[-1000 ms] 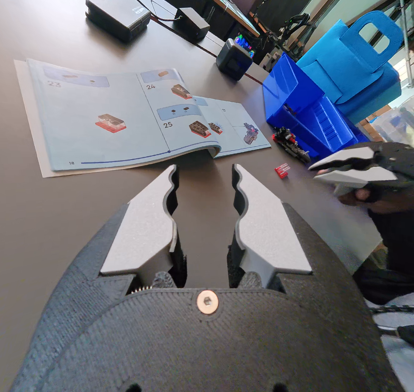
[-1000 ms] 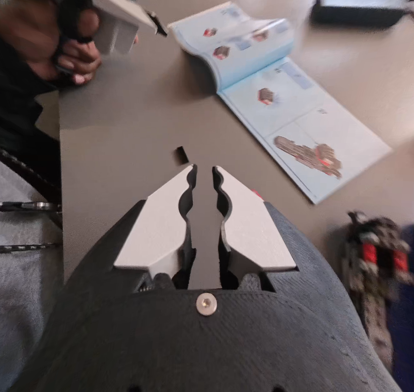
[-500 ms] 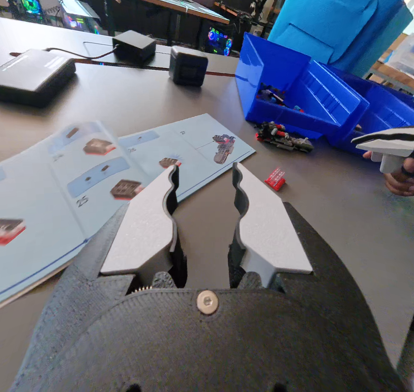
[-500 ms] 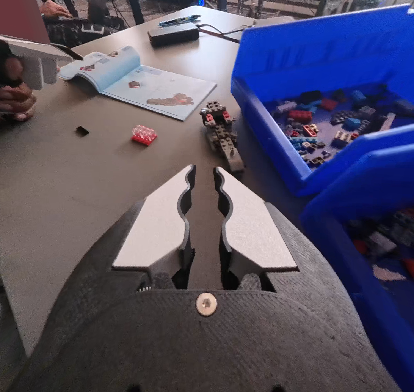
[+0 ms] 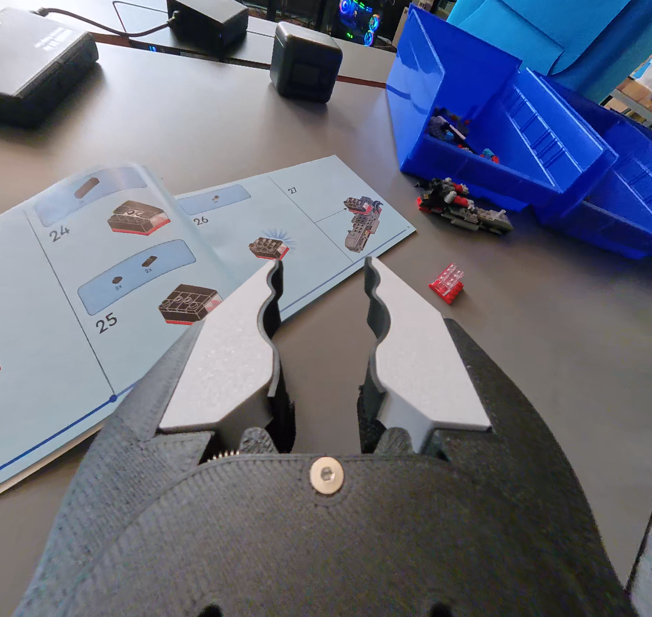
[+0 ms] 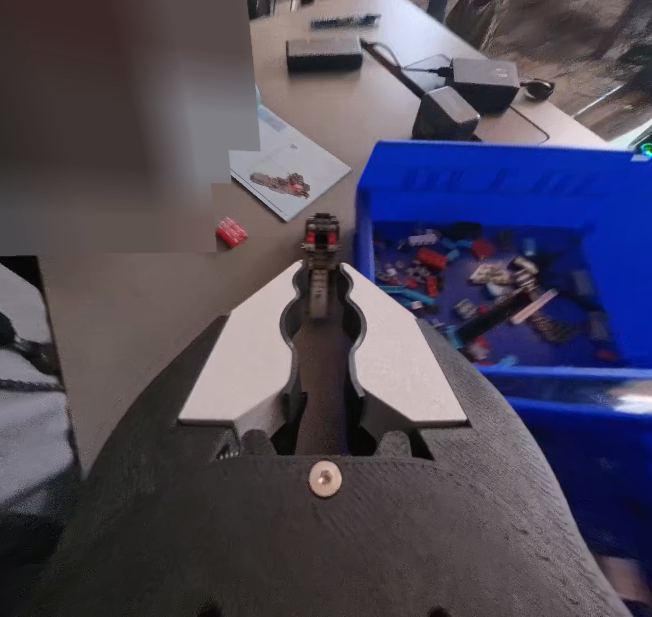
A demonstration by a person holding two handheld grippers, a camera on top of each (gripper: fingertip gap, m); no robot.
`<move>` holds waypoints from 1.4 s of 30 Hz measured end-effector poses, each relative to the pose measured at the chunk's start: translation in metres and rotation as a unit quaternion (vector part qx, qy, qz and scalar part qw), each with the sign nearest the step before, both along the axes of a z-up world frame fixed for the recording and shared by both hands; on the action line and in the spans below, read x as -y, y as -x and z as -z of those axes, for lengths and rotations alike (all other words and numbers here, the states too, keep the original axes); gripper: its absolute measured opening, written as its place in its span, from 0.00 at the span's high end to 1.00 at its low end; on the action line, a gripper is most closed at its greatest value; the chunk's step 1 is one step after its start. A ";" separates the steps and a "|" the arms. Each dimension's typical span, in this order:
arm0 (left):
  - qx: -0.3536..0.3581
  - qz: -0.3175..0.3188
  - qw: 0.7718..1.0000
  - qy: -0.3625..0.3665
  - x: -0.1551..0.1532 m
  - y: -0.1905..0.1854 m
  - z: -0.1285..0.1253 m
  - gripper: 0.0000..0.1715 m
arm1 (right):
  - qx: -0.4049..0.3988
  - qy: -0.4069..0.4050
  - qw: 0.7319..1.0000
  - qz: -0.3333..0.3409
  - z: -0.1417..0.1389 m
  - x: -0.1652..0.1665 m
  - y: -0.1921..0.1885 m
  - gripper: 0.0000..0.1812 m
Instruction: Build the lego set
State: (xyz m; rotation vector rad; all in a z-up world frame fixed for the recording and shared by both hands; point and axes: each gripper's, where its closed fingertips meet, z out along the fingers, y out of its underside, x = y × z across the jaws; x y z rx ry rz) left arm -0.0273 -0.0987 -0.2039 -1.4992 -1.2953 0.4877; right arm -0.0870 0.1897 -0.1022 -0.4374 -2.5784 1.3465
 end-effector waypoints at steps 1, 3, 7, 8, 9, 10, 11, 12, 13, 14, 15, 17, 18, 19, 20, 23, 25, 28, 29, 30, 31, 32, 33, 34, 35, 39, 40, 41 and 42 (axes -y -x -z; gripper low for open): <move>0.000 0.002 1.000 -0.001 0.000 0.000 0.000 0.73 | -0.010 -0.040 0.999 -0.020 -0.003 0.003 0.016 0.91; -0.002 0.003 1.000 -0.007 0.000 -0.001 -0.001 0.73 | -0.006 -0.120 0.991 -0.058 0.007 0.013 0.048 0.90; -0.009 -0.004 1.000 -0.028 0.004 -0.001 -0.005 0.73 | 0.046 -0.239 0.964 -0.104 0.062 0.036 0.095 0.90; -0.012 -0.005 0.999 -0.032 0.005 -0.001 -0.006 0.73 | 0.050 -0.268 0.956 -0.112 0.078 0.039 0.102 0.90; -0.013 -0.006 0.999 -0.035 0.006 -0.001 -0.007 0.73 | 0.050 -0.293 0.948 -0.117 0.092 0.042 0.108 0.89; -0.012 -0.005 0.999 -0.037 0.006 -0.001 -0.007 0.73 | 0.053 -0.310 0.941 -0.123 0.104 0.045 0.111 0.89; -0.012 -0.003 0.999 -0.039 0.005 -0.001 -0.006 0.73 | 0.058 -0.318 0.937 -0.131 0.113 0.050 0.110 0.89; -0.011 0.000 0.999 -0.041 0.005 -0.002 -0.006 0.73 | 0.057 -0.324 0.934 -0.139 0.120 0.054 0.110 0.89; -0.009 0.002 0.999 -0.043 0.004 -0.002 -0.006 0.73 | 0.049 -0.335 0.930 -0.144 0.125 0.056 0.111 0.89; -0.008 0.004 0.999 -0.046 0.004 -0.002 -0.006 0.73 | 0.041 -0.346 0.926 -0.146 0.129 0.057 0.113 0.89; -0.007 0.007 0.999 -0.050 0.003 -0.002 -0.006 0.73 | 0.035 -0.354 0.923 -0.149 0.132 0.058 0.114 0.89; -0.004 0.010 0.998 -0.059 0.003 -0.002 -0.006 0.73 | 0.033 -0.362 0.919 -0.152 0.136 0.059 0.115 0.89; -0.003 0.011 0.998 -0.063 0.004 -0.002 -0.006 0.73 | 0.034 -0.366 0.917 -0.152 0.138 0.059 0.116 0.90; -0.002 0.012 0.998 -0.067 0.004 -0.002 -0.006 0.73 | 0.036 -0.372 0.915 -0.152 0.141 0.057 0.118 0.90; -0.001 0.012 0.997 -0.071 0.004 -0.002 -0.006 0.73 | 0.037 -0.377 0.913 -0.152 0.143 0.056 0.119 0.91; -0.003 0.012 0.997 -0.079 0.005 -0.002 -0.008 0.73 | 0.043 -0.389 0.908 -0.151 0.149 0.052 0.122 0.92; -0.005 0.011 0.997 -0.081 0.005 -0.002 -0.008 0.73 | 0.048 -0.385 0.909 -0.153 0.150 0.053 0.123 0.92; -0.005 0.012 0.997 -0.079 0.005 -0.002 -0.008 0.73 | 0.053 -0.381 0.910 -0.154 0.150 0.055 0.125 0.92; -0.005 0.012 0.997 -0.078 0.005 -0.002 -0.008 0.73 | 0.057 -0.380 0.910 -0.157 0.150 0.055 0.125 0.92; -0.006 0.011 0.997 -0.078 0.005 -0.002 -0.008 0.73 | 0.061 -0.379 0.909 -0.159 0.151 0.055 0.124 0.93; -0.006 0.011 0.997 -0.077 0.005 -0.002 -0.008 0.73 | 0.064 -0.377 0.910 -0.159 0.151 0.055 0.124 0.94; -0.006 0.011 0.997 -0.076 0.005 -0.002 -0.008 0.73 | 0.067 -0.374 0.911 -0.158 0.151 0.056 0.124 0.94; -0.005 0.011 0.997 -0.076 0.005 -0.002 -0.008 0.73 | 0.069 -0.372 0.913 -0.156 0.151 0.056 0.124 0.94; -0.005 0.011 0.997 -0.075 0.004 -0.002 -0.008 0.73 | 0.072 -0.368 0.914 -0.153 0.151 0.056 0.124 0.94; -0.006 0.011 0.997 -0.074 0.004 -0.002 -0.008 0.73 | 0.074 -0.363 0.917 -0.148 0.150 0.055 0.124 0.94; -0.008 0.010 0.997 -0.074 0.005 -0.002 -0.009 0.73 | 0.066 -0.321 0.937 -0.118 0.120 0.054 0.120 0.94; -0.009 0.009 0.997 -0.073 0.005 -0.002 -0.009 0.73 | 0.064 -0.297 0.946 -0.110 0.104 0.056 0.114 0.94; -0.010 0.009 0.997 -0.073 0.005 -0.002 -0.009 0.73 | 0.062 -0.270 0.955 -0.104 0.086 0.058 0.105 0.94; -0.009 0.009 0.997 -0.073 0.005 -0.002 -0.009 0.73 | 0.062 -0.241 0.963 -0.101 0.070 0.061 0.093 0.94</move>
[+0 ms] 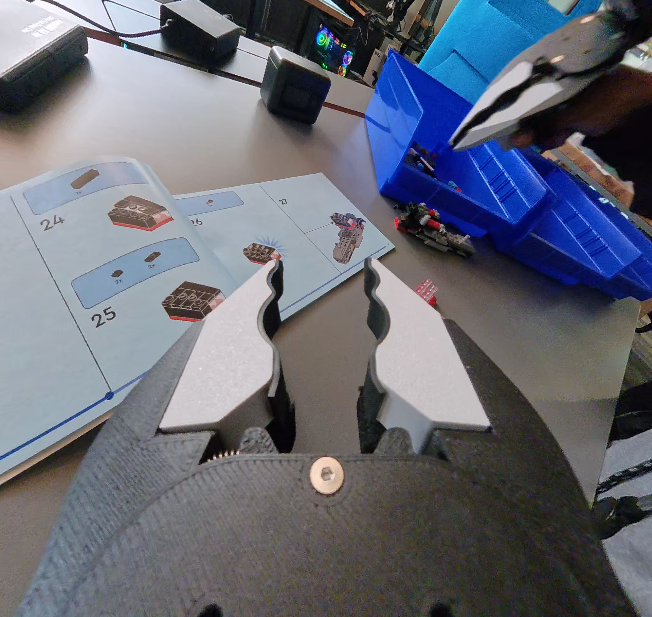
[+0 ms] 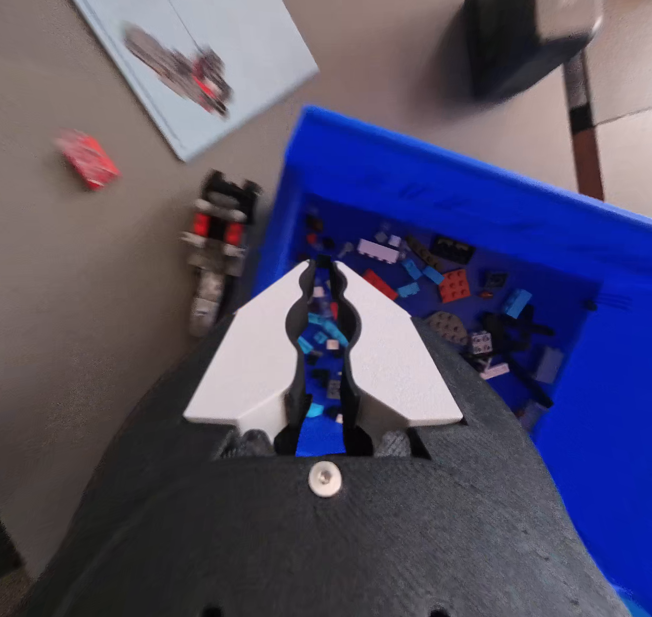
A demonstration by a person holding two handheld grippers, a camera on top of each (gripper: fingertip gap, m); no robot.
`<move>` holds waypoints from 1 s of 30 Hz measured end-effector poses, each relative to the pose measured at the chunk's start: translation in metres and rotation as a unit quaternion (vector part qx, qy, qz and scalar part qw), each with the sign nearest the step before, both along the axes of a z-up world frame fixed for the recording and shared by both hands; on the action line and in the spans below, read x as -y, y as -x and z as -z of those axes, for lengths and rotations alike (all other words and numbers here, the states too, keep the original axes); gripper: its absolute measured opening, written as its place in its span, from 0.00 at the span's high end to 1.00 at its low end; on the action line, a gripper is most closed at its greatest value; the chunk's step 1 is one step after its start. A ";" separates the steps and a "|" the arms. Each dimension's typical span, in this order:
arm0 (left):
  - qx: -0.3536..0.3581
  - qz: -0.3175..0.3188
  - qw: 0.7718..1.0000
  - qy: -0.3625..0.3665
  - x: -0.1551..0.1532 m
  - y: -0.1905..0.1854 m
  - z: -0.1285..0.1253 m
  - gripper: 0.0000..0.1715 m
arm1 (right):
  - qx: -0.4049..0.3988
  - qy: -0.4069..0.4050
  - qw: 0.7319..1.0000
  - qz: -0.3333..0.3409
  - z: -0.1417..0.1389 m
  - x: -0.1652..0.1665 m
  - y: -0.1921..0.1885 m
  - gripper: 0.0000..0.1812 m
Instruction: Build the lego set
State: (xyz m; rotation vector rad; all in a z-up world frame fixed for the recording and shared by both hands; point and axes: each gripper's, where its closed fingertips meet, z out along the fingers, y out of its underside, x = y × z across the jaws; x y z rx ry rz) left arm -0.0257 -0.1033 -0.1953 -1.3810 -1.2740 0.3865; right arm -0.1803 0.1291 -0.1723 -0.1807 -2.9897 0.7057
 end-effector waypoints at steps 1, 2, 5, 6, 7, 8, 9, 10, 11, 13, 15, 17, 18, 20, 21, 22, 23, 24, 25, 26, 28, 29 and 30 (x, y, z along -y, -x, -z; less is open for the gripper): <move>0.001 0.000 1.000 0.001 0.000 0.000 0.000 0.73 | 0.002 0.027 1.000 0.003 -0.014 0.003 -0.015 0.94; 0.004 0.001 1.000 0.002 -0.001 0.000 0.001 0.73 | 0.006 0.050 0.999 0.003 -0.024 0.005 -0.032 0.94; 0.008 0.003 1.000 0.007 -0.002 0.001 0.003 0.73 | 0.021 0.102 0.994 0.010 -0.027 0.016 -0.086 0.95; 0.009 0.003 1.000 0.008 -0.002 0.001 0.003 0.73 | 0.031 0.113 0.993 0.011 -0.019 0.020 -0.104 0.95; 0.009 0.004 1.000 0.009 -0.002 0.001 0.004 0.73 | 0.040 0.117 0.992 0.011 -0.007 0.025 -0.121 0.95; 0.008 0.003 1.000 0.009 -0.002 0.001 0.003 0.73 | 0.045 0.117 0.992 0.012 0.008 0.029 -0.136 0.95; 0.006 0.003 1.000 0.009 -0.002 0.000 0.003 0.73 | 0.049 0.112 0.992 0.012 0.025 0.032 -0.148 0.94; 0.004 0.003 1.000 0.010 -0.002 0.000 0.002 0.73 | 0.056 0.108 0.993 0.012 0.041 0.036 -0.160 0.94; 0.002 0.002 1.000 0.010 -0.002 0.000 0.002 0.73 | 0.062 0.104 0.993 0.014 0.055 0.038 -0.169 0.94; -0.001 0.000 1.000 0.012 -0.002 -0.001 0.001 0.73 | 0.050 0.094 0.994 0.017 0.075 0.041 -0.177 0.94; -0.002 0.001 1.000 0.016 -0.002 -0.001 0.001 0.73 | 0.029 0.088 0.996 0.016 0.084 0.040 -0.177 0.93; -0.003 0.001 1.000 0.018 -0.002 -0.002 0.001 0.73 | 0.033 0.091 0.995 0.020 0.081 0.039 -0.177 0.90; -0.003 0.000 1.000 0.019 -0.002 -0.002 0.001 0.73 | 0.032 0.095 0.995 0.020 0.076 0.037 -0.174 0.89; -0.002 -0.001 1.000 0.018 -0.002 -0.002 0.001 0.73 | 0.024 0.109 0.994 0.015 0.056 0.030 -0.165 0.89; -0.002 -0.002 1.000 0.018 -0.002 -0.001 0.001 0.73 | 0.021 0.117 0.993 0.013 0.042 0.025 -0.158 0.89; -0.002 -0.003 1.000 0.018 -0.001 -0.001 0.001 0.73 | 0.013 0.126 0.992 0.012 0.026 0.018 -0.148 0.89; -0.002 -0.004 1.000 0.019 -0.001 -0.001 0.001 0.73 | -0.004 0.132 0.991 0.011 0.007 0.009 -0.135 0.90; -0.002 -0.005 1.000 0.020 -0.001 -0.001 0.001 0.73 | -0.027 0.130 0.991 0.010 -0.011 -0.003 -0.119 0.91; 0.000 -0.004 1.000 0.021 -0.001 -0.001 0.002 0.73 | -0.053 0.117 0.992 0.006 -0.026 -0.015 -0.101 0.91; 0.003 -0.003 1.000 0.022 -0.002 -0.001 0.003 0.73 | -0.079 0.096 0.992 0.000 -0.037 -0.028 -0.081 0.92; 0.008 -0.001 1.000 0.024 -0.003 0.000 0.005 0.73 | -0.114 0.047 0.992 -0.024 -0.043 -0.048 -0.043 0.93; 0.010 -0.001 1.000 0.025 -0.003 0.000 0.006 0.73 | -0.108 0.024 0.993 -0.040 -0.039 -0.055 -0.029 0.93; 0.011 -0.002 1.000 0.026 -0.002 0.000 0.006 0.73 | -0.090 0.003 0.994 -0.056 -0.032 -0.060 -0.018 0.93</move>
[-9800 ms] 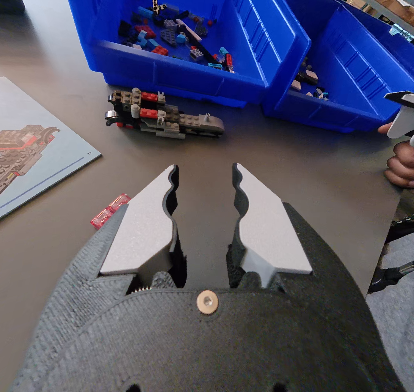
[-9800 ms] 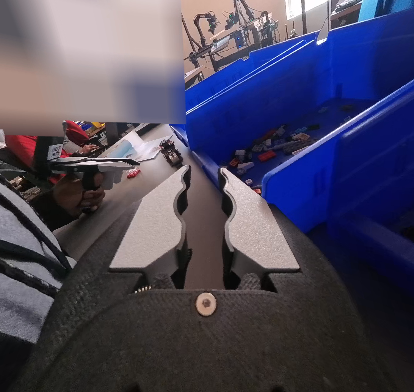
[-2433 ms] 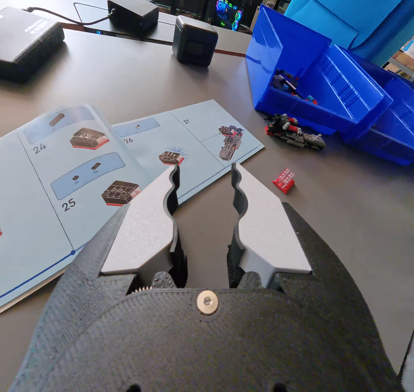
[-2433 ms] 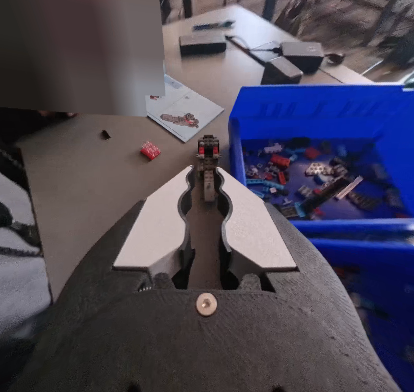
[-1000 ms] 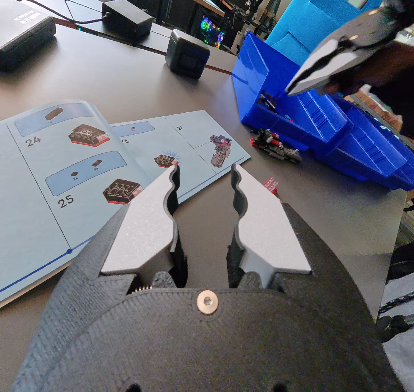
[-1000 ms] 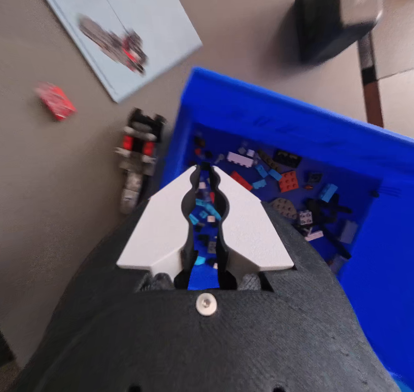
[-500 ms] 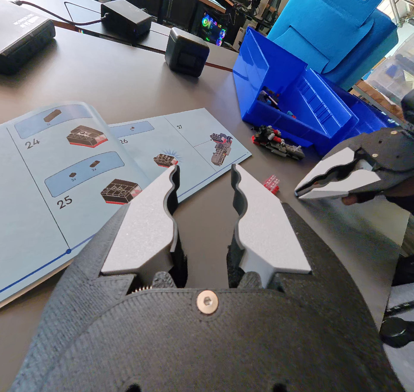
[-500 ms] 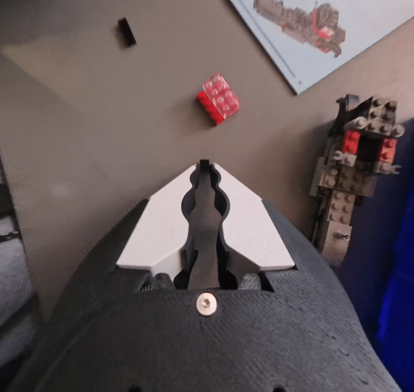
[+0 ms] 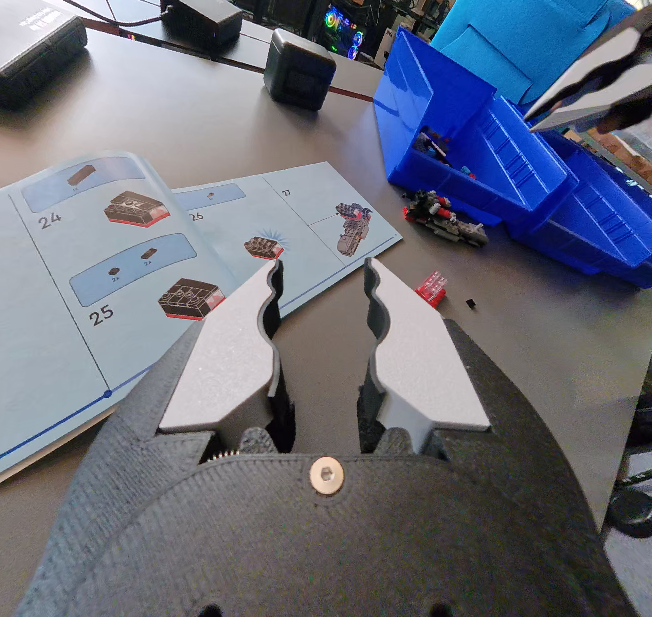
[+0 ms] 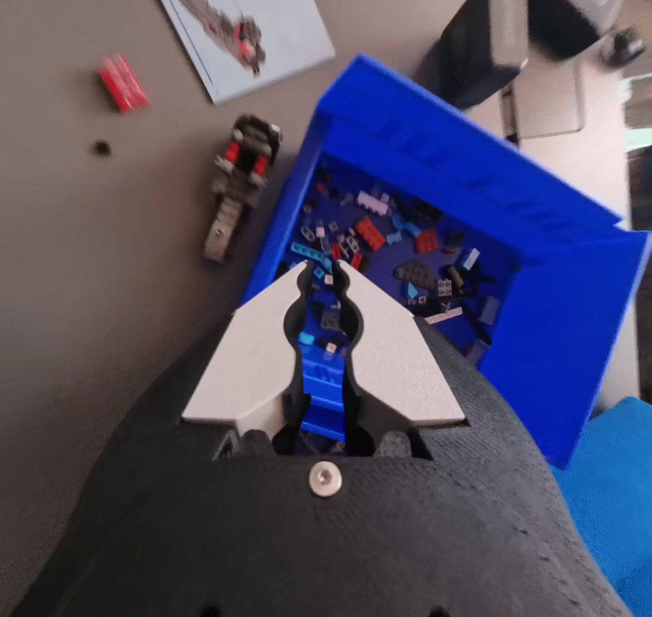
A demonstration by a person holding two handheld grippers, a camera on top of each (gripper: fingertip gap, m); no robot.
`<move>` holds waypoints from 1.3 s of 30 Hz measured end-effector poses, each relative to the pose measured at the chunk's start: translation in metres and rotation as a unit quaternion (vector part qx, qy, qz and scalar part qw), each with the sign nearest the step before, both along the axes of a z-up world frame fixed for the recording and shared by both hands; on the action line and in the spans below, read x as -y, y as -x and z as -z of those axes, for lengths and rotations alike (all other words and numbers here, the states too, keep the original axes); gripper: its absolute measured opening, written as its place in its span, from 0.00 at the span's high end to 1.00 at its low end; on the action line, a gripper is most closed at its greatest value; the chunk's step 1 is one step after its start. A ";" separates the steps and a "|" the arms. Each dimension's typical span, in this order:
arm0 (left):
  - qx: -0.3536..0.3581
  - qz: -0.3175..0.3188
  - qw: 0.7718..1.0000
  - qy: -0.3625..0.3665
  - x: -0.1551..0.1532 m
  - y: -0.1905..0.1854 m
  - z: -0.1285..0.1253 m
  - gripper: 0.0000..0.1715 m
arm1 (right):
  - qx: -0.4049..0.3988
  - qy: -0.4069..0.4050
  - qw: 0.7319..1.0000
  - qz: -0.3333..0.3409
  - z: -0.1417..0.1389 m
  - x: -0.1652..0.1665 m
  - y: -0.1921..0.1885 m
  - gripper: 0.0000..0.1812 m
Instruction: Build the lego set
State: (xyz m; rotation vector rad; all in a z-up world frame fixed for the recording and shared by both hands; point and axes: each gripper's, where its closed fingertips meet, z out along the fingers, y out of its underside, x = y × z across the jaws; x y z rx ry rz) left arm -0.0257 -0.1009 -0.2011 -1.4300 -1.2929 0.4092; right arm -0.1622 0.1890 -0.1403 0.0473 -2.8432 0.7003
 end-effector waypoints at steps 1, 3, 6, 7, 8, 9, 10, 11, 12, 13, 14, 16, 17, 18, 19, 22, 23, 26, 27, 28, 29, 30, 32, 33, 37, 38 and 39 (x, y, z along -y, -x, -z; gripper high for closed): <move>0.000 -0.002 1.000 0.000 0.001 0.000 0.000 0.73 | 0.015 -0.017 1.000 -0.014 0.007 -0.003 0.008 0.93; -0.003 -0.007 1.000 -0.002 0.002 0.000 -0.001 0.73 | 0.032 -0.038 0.998 -0.033 0.017 -0.005 0.023 0.93; -0.004 -0.015 1.000 -0.007 0.005 0.001 -0.002 0.73 | 0.058 -0.044 0.996 -0.051 0.026 -0.002 0.027 0.93; -0.003 -0.014 1.000 -0.009 0.005 0.001 -0.002 0.73 | 0.065 -0.044 0.995 -0.055 0.028 0.000 0.024 0.93; 0.000 -0.014 1.000 -0.010 0.005 0.001 -0.001 0.73 | 0.071 -0.046 0.995 -0.057 0.030 0.001 0.021 0.94; 0.004 -0.012 1.000 -0.010 0.005 0.001 0.000 0.73 | 0.077 -0.053 0.994 -0.054 0.033 0.001 0.017 0.95; 0.008 -0.010 1.000 -0.010 0.004 0.002 0.001 0.73 | 0.084 -0.067 0.993 -0.050 0.038 -0.001 0.014 0.95; 0.011 -0.008 1.000 -0.009 0.004 0.002 0.003 0.73 | 0.090 -0.084 0.991 -0.043 0.044 -0.004 0.011 0.95; 0.013 -0.006 1.000 -0.009 0.003 0.002 0.003 0.73 | 0.095 -0.104 0.989 -0.037 0.051 -0.006 0.009 0.95; 0.014 -0.006 1.000 -0.008 0.003 0.002 0.003 0.73 | 0.103 -0.123 0.987 -0.031 0.058 -0.009 0.007 0.95; 0.015 -0.006 1.000 -0.007 0.002 0.003 0.004 0.73 | 0.113 -0.142 0.983 -0.025 0.065 -0.011 0.004 0.95; 0.015 -0.006 1.000 -0.008 0.002 0.002 0.003 0.73 | 0.121 -0.185 0.975 -0.014 0.078 -0.019 0.004 0.95; 0.012 -0.006 1.000 -0.010 0.003 0.002 0.003 0.73 | 0.123 -0.203 0.971 -0.009 0.083 -0.022 0.005 0.95; 0.009 -0.007 1.000 -0.011 0.003 0.002 0.002 0.73 | 0.126 -0.216 0.968 -0.004 0.087 -0.024 0.006 0.94; 0.006 -0.007 1.000 -0.014 0.003 0.002 0.000 0.73 | 0.131 -0.226 0.965 0.000 0.091 -0.026 0.006 0.94; -0.002 -0.007 1.000 -0.022 0.005 0.001 -0.003 0.73 | 0.136 -0.256 0.957 0.002 0.101 -0.029 0.006 0.93; -0.005 -0.006 1.000 -0.024 0.004 0.000 -0.004 0.73 | 0.133 -0.265 0.955 0.003 0.102 -0.029 0.006 0.93; -0.009 -0.002 1.000 -0.030 0.004 -0.001 -0.006 0.73 | 0.132 -0.277 0.952 0.009 0.105 -0.029 0.006 0.92; -0.011 -0.001 0.999 -0.032 0.004 -0.001 -0.006 0.73 | 0.134 -0.280 0.950 0.009 0.106 -0.029 0.005 0.91; -0.012 0.000 0.999 -0.034 0.004 -0.001 -0.007 0.73 | 0.134 -0.286 0.949 0.009 0.107 -0.029 0.004 0.91; -0.013 0.000 0.999 -0.037 0.004 -0.001 -0.007 0.73 | 0.132 -0.292 0.947 0.010 0.108 -0.030 0.005 0.91; -0.014 0.000 0.999 -0.039 0.004 -0.001 -0.008 0.73 | 0.129 -0.297 0.946 0.010 0.110 -0.030 0.005 0.91; -0.018 -0.001 0.999 -0.043 0.005 -0.002 -0.009 0.73 | 0.126 -0.307 0.943 0.011 0.112 -0.031 0.005 0.91; -0.019 -0.001 0.999 -0.044 0.005 -0.002 -0.010 0.73 | 0.122 -0.309 0.943 0.012 0.113 -0.030 0.006 0.92; -0.022 -0.001 0.999 -0.048 0.006 -0.002 -0.011 0.73 | 0.124 -0.309 0.943 0.018 0.113 -0.028 0.007 0.94; -0.022 0.000 0.999 -0.049 0.006 -0.002 -0.011 0.73 | 0.125 -0.309 0.943 0.020 0.113 -0.028 0.007 0.94; -0.023 0.000 0.999 -0.049 0.006 -0.002 -0.011 0.73 | 0.125 -0.307 0.943 0.024 0.112 -0.029 0.007 0.94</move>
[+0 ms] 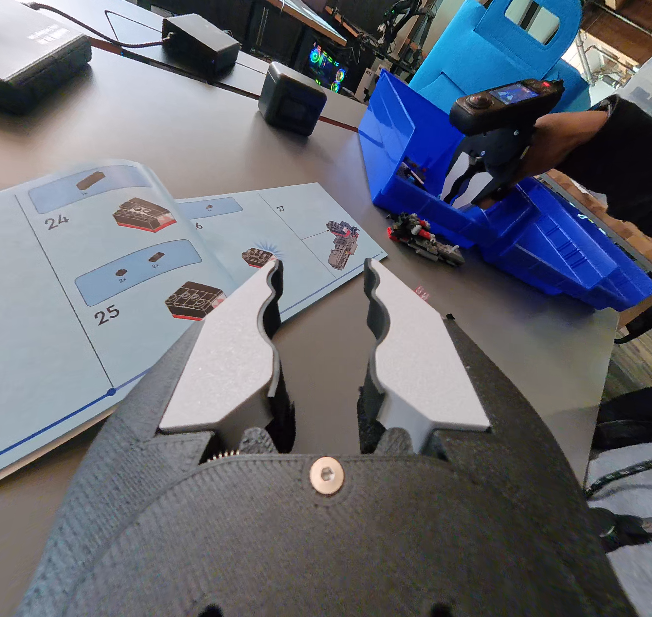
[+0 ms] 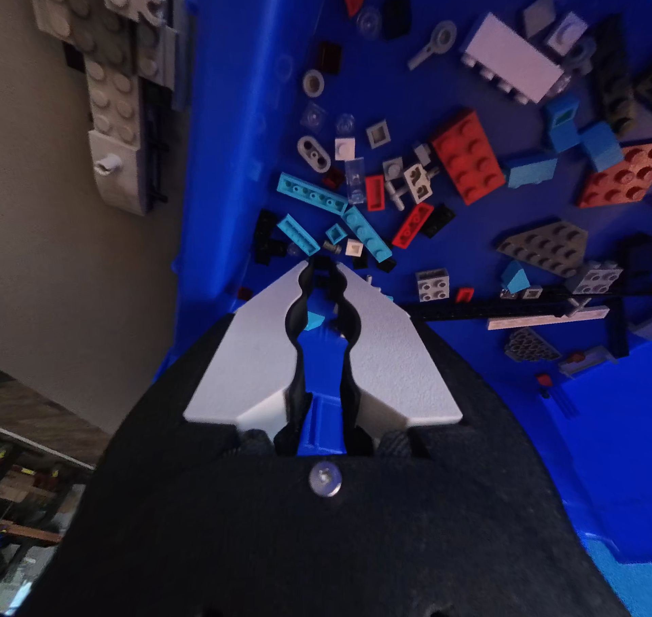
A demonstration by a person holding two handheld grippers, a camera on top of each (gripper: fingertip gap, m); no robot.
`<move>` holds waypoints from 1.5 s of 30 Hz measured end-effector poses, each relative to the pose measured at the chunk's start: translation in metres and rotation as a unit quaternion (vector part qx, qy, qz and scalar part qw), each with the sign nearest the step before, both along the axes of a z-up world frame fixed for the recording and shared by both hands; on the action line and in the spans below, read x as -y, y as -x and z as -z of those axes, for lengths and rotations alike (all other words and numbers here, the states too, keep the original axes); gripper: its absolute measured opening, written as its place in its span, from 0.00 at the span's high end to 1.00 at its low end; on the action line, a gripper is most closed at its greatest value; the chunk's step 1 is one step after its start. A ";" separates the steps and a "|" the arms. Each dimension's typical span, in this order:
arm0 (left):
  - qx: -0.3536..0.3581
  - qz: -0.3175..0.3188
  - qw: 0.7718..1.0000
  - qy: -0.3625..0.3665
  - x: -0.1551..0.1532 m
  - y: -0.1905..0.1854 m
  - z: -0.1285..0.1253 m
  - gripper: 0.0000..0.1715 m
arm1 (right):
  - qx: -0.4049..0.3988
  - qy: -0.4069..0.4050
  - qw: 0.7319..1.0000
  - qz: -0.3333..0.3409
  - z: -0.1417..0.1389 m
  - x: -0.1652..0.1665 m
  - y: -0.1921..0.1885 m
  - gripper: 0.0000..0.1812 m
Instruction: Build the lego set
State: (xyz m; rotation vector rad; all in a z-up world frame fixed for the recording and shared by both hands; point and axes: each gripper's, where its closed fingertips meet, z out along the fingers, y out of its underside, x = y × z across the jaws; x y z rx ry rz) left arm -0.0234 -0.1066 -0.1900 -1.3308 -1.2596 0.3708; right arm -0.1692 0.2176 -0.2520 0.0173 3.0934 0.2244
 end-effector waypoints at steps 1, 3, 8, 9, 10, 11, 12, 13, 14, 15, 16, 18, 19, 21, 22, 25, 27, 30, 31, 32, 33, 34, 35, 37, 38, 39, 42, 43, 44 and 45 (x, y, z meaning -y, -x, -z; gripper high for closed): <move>-0.001 0.000 1.000 -0.001 0.000 0.000 0.000 0.73 | -0.003 0.005 1.000 0.005 -0.003 0.000 0.000 0.94; -0.003 0.000 1.000 -0.004 0.001 0.000 -0.001 0.73 | -0.018 0.029 0.999 0.019 -0.017 0.004 0.002 0.94; -0.002 -0.004 1.000 -0.005 0.002 0.001 -0.001 0.73 | -0.062 0.190 0.979 0.043 -0.084 0.046 -0.023 0.94; 0.001 -0.004 1.000 -0.001 0.001 0.001 0.000 0.73 | -0.060 0.228 0.971 0.038 -0.094 0.061 -0.038 0.94; 0.004 -0.003 1.000 0.004 0.000 0.001 0.001 0.73 | -0.056 0.261 0.963 0.031 -0.101 0.075 -0.055 0.94; 0.003 -0.003 1.000 0.010 0.000 0.001 0.002 0.73 | -0.050 0.290 0.956 0.024 -0.104 0.090 -0.072 0.94; 0.000 -0.003 1.000 0.016 -0.001 0.001 0.001 0.73 | -0.041 0.315 0.948 0.017 -0.105 0.104 -0.090 0.94; -0.007 -0.004 1.000 0.022 -0.002 0.000 0.000 0.73 | -0.031 0.340 0.940 0.012 -0.104 0.119 -0.108 0.94; -0.015 -0.006 1.000 0.025 -0.002 -0.001 -0.002 0.73 | -0.020 0.362 0.932 0.011 -0.101 0.134 -0.125 0.94; -0.020 -0.007 0.999 0.026 -0.002 -0.003 -0.004 0.73 | -0.009 0.381 0.924 0.011 -0.097 0.149 -0.141 0.95; -0.020 -0.007 0.999 0.024 -0.003 -0.006 -0.004 0.73 | -0.001 0.396 0.918 0.011 -0.090 0.163 -0.155 0.94; -0.013 0.000 1.000 0.012 -0.007 -0.014 -0.003 0.73 | 0.000 0.407 0.913 0.013 -0.072 0.184 -0.177 0.94; -0.013 0.002 1.000 0.010 -0.009 -0.018 -0.003 0.73 | -0.004 0.408 0.913 0.016 -0.062 0.192 -0.185 0.94; -0.014 0.006 1.000 0.005 -0.011 -0.026 -0.004 0.73 | -0.013 0.415 0.909 0.029 -0.047 0.205 -0.194 0.94; -0.014 0.007 1.000 0.001 -0.011 -0.028 -0.004 0.73 | -0.016 0.419 0.907 0.039 -0.041 0.210 -0.196 0.94; -0.015 0.013 1.000 -0.012 -0.012 -0.033 -0.005 0.73 | -0.030 0.415 0.907 0.064 -0.023 0.215 -0.197 0.94; -0.011 0.017 1.000 -0.021 -0.012 -0.033 -0.005 0.73 | -0.043 0.399 0.913 0.071 -0.011 0.213 -0.195 0.94; -0.008 0.022 0.999 -0.030 -0.012 -0.033 -0.005 0.73 | -0.061 0.374 0.923 0.073 0.004 0.207 -0.192 0.93; -0.008 0.023 0.999 -0.031 -0.012 -0.033 -0.005 0.73 | -0.059 0.379 0.920 0.078 0.004 0.208 -0.193 0.94; -0.007 0.025 0.999 -0.033 -0.012 -0.033 -0.005 0.73 | -0.053 0.380 0.920 0.083 0.004 0.208 -0.193 0.94; -0.007 0.026 0.999 -0.034 -0.013 -0.033 -0.005 0.73 | -0.050 0.382 0.919 0.087 0.003 0.208 -0.193 0.93; -0.008 0.027 0.999 -0.035 -0.013 -0.033 -0.005 0.73 | -0.051 0.390 0.915 0.091 0.000 0.208 -0.191 0.92; -0.010 0.027 0.999 -0.037 -0.012 -0.033 -0.006 0.73 | -0.053 0.407 0.907 0.097 -0.007 0.208 -0.189 0.91; -0.013 0.027 0.999 -0.043 -0.012 -0.034 -0.007 0.73 | -0.068 0.452 0.882 0.111 -0.024 0.205 -0.180 0.88; -0.015 0.027 0.998 -0.046 -0.011 -0.034 -0.008 0.73 | -0.083 0.474 0.868 0.123 -0.032 0.200 -0.173 0.87; -0.017 0.027 0.998 -0.048 -0.011 -0.035 -0.009 0.73 | -0.101 0.494 0.852 0.139 -0.039 0.191 -0.165 0.86; -0.019 0.029 0.998 -0.052 -0.010 -0.035 -0.010 0.73 | -0.143 0.537 0.806 0.204 -0.049 0.158 -0.145 0.84; -0.018 0.029 0.998 -0.053 -0.010 -0.035 -0.010 0.73 | -0.149 0.546 0.793 0.227 -0.049 0.147 -0.140 0.84; -0.017 0.029 0.998 -0.054 -0.010 -0.035 -0.009 0.73 | -0.154 0.555 0.780 0.247 -0.048 0.137 -0.137 0.84; -0.016 0.029 0.998 -0.054 -0.010 -0.035 -0.009 0.73 | -0.158 0.562 0.767 0.266 -0.047 0.128 -0.134 0.84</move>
